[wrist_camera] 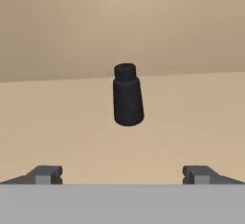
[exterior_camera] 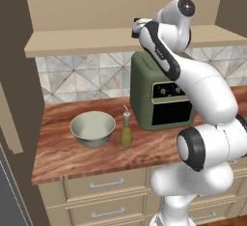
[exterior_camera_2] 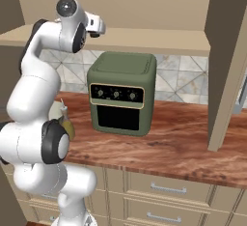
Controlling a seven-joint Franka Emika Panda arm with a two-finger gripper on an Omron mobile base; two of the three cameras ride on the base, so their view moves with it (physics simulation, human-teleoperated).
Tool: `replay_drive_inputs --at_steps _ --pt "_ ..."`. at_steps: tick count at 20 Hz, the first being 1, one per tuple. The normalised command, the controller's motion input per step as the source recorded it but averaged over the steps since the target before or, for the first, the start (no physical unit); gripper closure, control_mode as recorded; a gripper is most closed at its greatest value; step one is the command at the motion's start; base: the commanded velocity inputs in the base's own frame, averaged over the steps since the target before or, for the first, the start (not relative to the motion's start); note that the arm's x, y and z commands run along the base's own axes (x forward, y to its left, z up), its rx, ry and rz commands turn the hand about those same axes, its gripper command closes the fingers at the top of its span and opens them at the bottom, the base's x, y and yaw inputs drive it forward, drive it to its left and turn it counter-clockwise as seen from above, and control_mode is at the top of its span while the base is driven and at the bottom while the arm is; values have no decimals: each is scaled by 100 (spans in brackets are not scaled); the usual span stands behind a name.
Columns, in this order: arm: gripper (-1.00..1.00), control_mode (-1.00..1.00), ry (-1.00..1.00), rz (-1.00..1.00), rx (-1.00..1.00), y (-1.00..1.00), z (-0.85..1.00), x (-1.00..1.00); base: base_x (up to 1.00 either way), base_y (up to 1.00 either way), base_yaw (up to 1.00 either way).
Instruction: Retrieve the bottle and the shaker from the cabinet and place them next to the mixing bowl on the counter. Then add garlic from the fridge to the mixing bowl.
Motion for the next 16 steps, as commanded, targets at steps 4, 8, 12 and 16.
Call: replay_drive_inputs --at_steps 4,8,12,16 --pt "-100 -100 -5 0 0 0 0 23 0 0 0" --pt "-100 -100 3 0 0 0 0 42 0 0 0" --pt "-100 -100 9 0 0 0 0 50 0 0 0" --pt "-100 -100 6 0 0 0 0 45 0 0 0"
